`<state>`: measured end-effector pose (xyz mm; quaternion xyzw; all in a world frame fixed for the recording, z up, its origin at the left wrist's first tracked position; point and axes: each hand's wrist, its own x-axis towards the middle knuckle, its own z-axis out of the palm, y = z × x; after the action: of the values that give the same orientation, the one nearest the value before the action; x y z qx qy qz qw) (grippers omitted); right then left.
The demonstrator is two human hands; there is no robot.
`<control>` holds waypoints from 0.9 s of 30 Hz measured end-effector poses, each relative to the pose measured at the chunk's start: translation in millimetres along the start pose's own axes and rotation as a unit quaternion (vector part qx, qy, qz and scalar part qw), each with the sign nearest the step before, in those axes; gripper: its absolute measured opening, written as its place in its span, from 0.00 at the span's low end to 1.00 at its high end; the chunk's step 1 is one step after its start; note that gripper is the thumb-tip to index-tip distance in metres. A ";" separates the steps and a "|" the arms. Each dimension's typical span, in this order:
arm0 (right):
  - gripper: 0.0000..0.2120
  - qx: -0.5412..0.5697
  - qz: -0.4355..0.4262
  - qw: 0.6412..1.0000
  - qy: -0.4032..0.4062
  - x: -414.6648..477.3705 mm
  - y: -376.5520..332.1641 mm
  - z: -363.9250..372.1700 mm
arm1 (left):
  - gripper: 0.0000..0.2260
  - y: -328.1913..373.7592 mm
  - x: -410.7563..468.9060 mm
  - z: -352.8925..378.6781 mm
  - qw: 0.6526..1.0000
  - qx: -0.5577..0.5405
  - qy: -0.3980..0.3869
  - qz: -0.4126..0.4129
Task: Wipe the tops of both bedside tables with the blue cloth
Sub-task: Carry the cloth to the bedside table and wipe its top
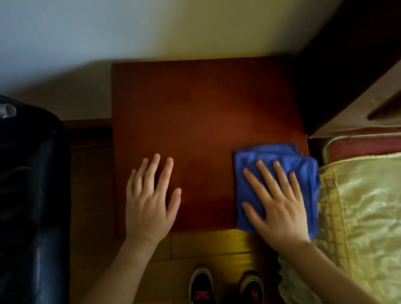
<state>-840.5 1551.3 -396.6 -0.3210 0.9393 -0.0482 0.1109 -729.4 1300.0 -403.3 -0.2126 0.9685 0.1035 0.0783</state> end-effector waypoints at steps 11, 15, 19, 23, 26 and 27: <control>0.31 -0.009 -0.024 0.999 0.031 147.9 -40.5 -11.2 | 0.27 -3.2 1.2 2.2 1.000 -0.006 0.013 0.008; 0.31 0.008 0.003 0.999 0.032 233.3 -50.4 -22.9 | 0.27 -3.0 1.1 3.0 1.000 -0.008 0.021 0.005; 0.31 0.006 -0.005 0.999 0.032 227.2 -53.7 -24.1 | 0.27 -4.1 0.2 3.0 1.000 -0.009 0.026 0.008; 0.30 0.007 -0.035 0.999 0.025 126.9 -62.4 -10.9 | 0.27 -2.5 0.6 1.5 1.000 -0.016 0.019 0.006; 0.31 -0.006 -0.064 0.998 -0.005 39.3 -63.9 1.4 | 0.27 -1.7 -0.4 1.1 0.999 -0.028 0.018 -0.002; 0.31 -0.013 -0.074 0.997 -0.015 19.2 -62.1 4.9 | 0.27 -1.5 -0.5 0.8 0.999 -0.033 0.020 -0.001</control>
<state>-817.4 1490.5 -394.8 -0.3918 0.9117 -0.0395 0.1170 -728.3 1299.1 -404.2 -0.2180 0.9657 0.1311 0.0523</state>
